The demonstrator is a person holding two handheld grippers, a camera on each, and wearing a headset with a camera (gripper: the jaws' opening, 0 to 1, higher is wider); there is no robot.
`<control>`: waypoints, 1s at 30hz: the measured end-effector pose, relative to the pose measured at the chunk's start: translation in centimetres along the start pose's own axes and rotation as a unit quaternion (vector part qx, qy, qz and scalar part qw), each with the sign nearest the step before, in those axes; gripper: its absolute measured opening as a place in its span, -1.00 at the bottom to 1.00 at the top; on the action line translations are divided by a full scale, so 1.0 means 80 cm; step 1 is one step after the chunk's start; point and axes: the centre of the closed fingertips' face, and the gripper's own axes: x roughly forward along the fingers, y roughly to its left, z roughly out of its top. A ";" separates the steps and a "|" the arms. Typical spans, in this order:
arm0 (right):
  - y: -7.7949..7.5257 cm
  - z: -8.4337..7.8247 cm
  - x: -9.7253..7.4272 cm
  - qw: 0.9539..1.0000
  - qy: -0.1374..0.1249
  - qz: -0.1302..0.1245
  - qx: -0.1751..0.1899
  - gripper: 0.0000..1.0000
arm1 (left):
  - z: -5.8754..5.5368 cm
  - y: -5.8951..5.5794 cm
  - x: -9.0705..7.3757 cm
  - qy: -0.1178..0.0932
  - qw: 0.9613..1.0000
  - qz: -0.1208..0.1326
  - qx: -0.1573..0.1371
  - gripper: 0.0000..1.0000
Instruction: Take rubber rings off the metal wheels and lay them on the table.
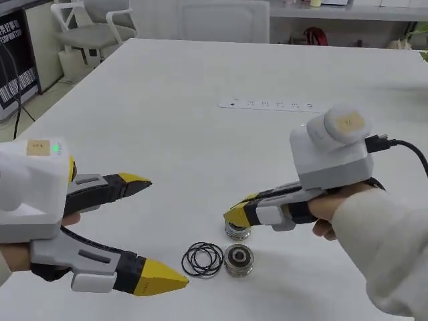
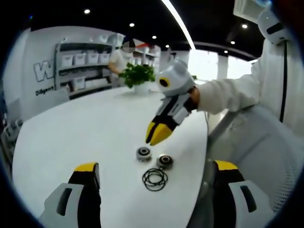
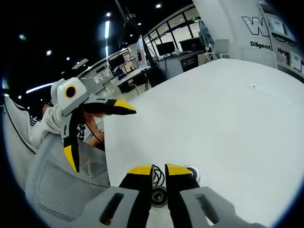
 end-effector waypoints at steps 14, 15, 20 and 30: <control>0.025 0.044 -0.056 0.997 -0.069 0.001 -0.026 -0.56 | 0.036 0.005 -0.017 -0.026 0.999 0.018 0.030 1.00; 0.025 0.047 -0.060 0.997 -0.074 -0.002 -0.030 -0.52 | 0.040 0.003 -0.020 -0.028 0.999 0.015 0.030 1.00; 0.034 0.060 -0.088 0.994 -0.095 -0.006 -0.054 -0.41 | 0.051 -0.002 -0.027 -0.043 0.999 0.009 0.032 1.00; 0.035 0.074 -0.149 0.988 -0.116 -0.033 -0.100 0.07 | 0.071 -0.005 -0.046 -0.077 0.997 0.000 0.021 1.00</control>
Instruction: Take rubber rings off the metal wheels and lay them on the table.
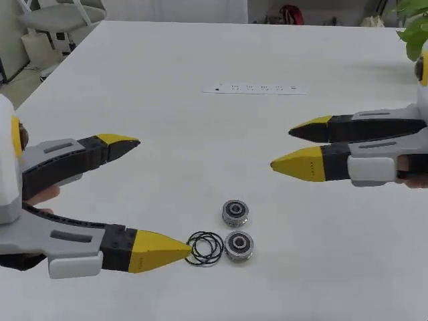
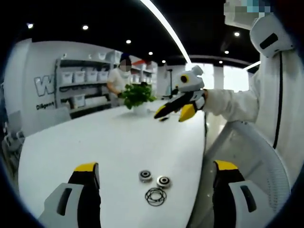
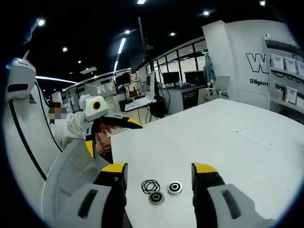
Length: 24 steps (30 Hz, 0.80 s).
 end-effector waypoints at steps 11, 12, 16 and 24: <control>-0.010 -0.016 -0.050 0.999 0.013 -0.038 -0.029 0.51 | 0.010 0.009 -0.020 -0.009 0.999 0.030 0.009 1.00; -0.011 -0.019 -0.053 0.999 0.014 -0.041 -0.030 0.53 | 0.009 0.010 -0.024 -0.008 0.999 0.032 0.009 1.00; -0.012 -0.037 -0.065 0.998 0.012 -0.047 -0.035 0.58 | 0.002 0.013 -0.032 -0.004 0.999 0.043 0.004 1.00; -0.008 -0.086 -0.074 0.998 0.029 -0.053 -0.009 0.83 | -0.017 0.014 -0.040 0.008 0.999 0.053 -0.005 1.00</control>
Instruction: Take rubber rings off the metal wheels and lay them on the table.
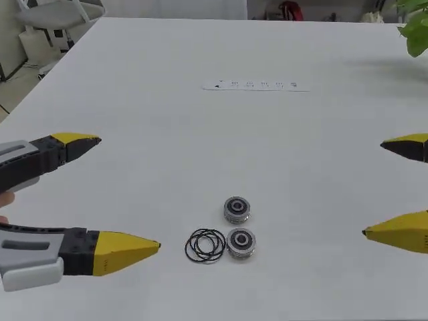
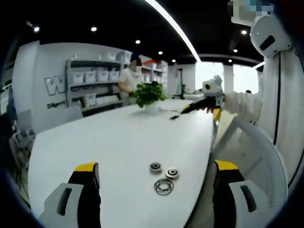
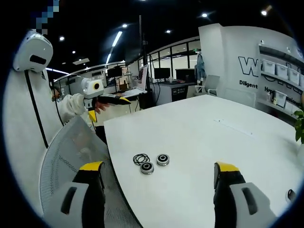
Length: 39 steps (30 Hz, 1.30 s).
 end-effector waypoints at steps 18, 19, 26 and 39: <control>0.024 -0.100 0.017 0.994 0.077 0.005 0.076 0.95 | -0.054 0.001 -0.009 0.041 0.998 0.010 -0.047 1.00; 0.025 -0.107 0.017 0.993 0.085 0.006 0.083 0.95 | -0.055 0.001 -0.009 0.041 0.998 0.010 -0.051 1.00; 0.024 -0.131 0.018 0.990 0.111 0.001 0.091 0.98 | -0.090 0.006 -0.006 0.078 0.994 0.022 -0.069 1.00; 0.023 -0.142 0.020 0.987 0.124 -0.003 0.100 0.97 | -0.107 0.010 -0.007 0.086 0.992 0.022 -0.085 1.00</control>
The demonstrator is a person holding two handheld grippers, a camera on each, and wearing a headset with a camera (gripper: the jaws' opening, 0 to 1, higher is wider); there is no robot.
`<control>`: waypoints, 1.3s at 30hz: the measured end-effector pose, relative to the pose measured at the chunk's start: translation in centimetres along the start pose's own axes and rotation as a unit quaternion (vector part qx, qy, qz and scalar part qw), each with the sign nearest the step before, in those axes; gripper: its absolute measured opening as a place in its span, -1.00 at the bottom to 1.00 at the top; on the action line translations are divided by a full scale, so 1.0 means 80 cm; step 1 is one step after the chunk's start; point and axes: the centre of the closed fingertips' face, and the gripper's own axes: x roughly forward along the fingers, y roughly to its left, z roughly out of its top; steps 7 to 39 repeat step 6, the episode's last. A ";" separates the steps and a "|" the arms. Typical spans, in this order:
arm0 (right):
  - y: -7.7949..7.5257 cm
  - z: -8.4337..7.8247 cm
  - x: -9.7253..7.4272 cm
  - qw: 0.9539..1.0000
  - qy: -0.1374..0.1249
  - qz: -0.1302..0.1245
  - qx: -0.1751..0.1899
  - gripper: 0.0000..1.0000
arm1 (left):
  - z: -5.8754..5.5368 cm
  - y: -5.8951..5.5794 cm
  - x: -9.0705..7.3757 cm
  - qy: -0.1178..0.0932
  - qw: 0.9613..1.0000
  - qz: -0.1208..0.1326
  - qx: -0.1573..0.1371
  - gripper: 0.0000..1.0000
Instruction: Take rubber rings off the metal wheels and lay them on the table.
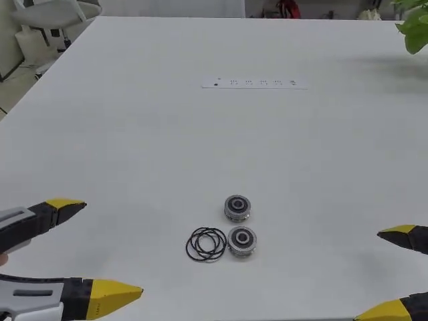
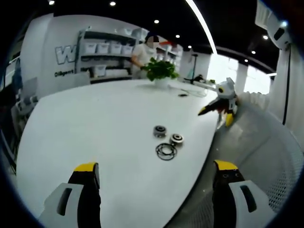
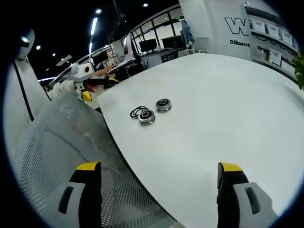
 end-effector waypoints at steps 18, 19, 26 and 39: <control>-0.001 0.001 0.000 1.000 0.002 -0.004 0.000 0.97 | -0.003 0.002 0.000 0.002 1.000 0.001 -0.001 1.00; -0.001 0.001 0.000 1.000 0.002 -0.004 0.000 0.97 | -0.003 0.002 0.000 0.002 1.000 0.001 -0.001 1.00; -0.001 0.001 0.000 1.000 0.002 -0.004 0.000 0.97 | -0.003 0.002 0.000 0.002 1.000 0.001 -0.001 1.00; -0.001 0.001 0.000 1.000 0.002 -0.004 0.000 0.97 | -0.003 0.002 0.000 0.002 1.000 0.001 -0.001 1.00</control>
